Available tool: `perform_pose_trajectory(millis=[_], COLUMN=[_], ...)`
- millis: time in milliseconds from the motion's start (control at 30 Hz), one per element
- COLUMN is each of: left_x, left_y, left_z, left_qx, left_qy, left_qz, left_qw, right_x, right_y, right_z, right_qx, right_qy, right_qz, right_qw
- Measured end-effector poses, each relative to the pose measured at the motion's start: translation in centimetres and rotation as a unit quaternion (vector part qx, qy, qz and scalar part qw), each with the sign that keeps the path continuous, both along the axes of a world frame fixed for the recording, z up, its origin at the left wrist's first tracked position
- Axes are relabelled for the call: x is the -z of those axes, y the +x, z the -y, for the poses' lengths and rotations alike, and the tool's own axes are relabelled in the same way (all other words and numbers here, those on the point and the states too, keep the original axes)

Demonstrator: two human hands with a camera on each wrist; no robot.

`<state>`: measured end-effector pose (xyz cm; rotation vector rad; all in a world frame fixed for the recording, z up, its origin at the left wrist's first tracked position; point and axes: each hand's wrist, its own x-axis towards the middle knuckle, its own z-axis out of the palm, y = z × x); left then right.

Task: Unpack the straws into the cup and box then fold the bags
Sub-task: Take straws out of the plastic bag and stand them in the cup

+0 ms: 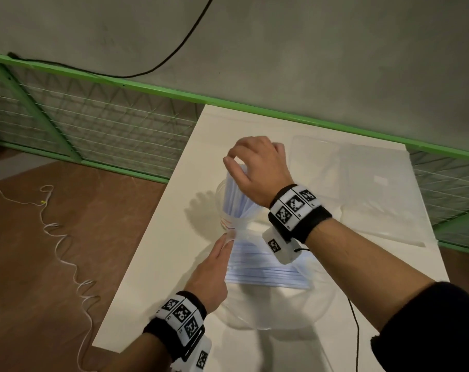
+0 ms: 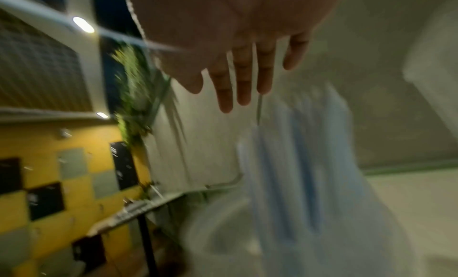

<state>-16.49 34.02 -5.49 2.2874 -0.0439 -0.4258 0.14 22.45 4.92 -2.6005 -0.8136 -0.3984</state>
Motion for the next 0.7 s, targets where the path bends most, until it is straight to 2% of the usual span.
perform_pose_trajectory(millis=[67,133,233,300,367,433,500,700], left_x=[0.2,0.7,1.3,1.5,2.0,2.6,3.0,2.9], left_y=[0.1,0.2,0.3,0.3,0.4,0.3,0.1,-0.2], left_z=[0.2,0.2,0.6,1.4,1.9,2.2,2.1,2.0], left_qx=[-0.007,-0.010,0.011,0.027,0.023,0.013,0.007,0.000], left_qy=[0.011,0.028,-0.013,-0.007,0.000,-0.007,-0.013,-0.024], left_qz=[-0.012,-0.020,-0.005,0.007,0.015,0.021,0.024,0.047], left_qw=[1.000,0.999,1.000,1.000,1.000,1.000,1.000,0.999], right_x=[-1.2,-0.5,4.3,7.9,10.7,12.5,13.8,15.2], right_y=[-2.7,-6.9,-12.6,-14.4,-15.1,-15.5,-15.7,-16.2], right_z=[1.1,2.6,5.3,7.1,8.6,9.5,9.7,9.1], right_qx=[-0.077,-0.141,-0.150,-0.125,-0.083,-0.036,-0.007,0.050], right_qy=[0.086,0.087,-0.051,-0.155,-0.213,-0.235,-0.233,-0.235], right_qz=[0.025,-0.047,-0.198,-0.294,-0.341,-0.335,-0.301,-0.240], right_qw=[0.993,0.985,0.967,0.935,0.912,0.912,0.924,0.941])
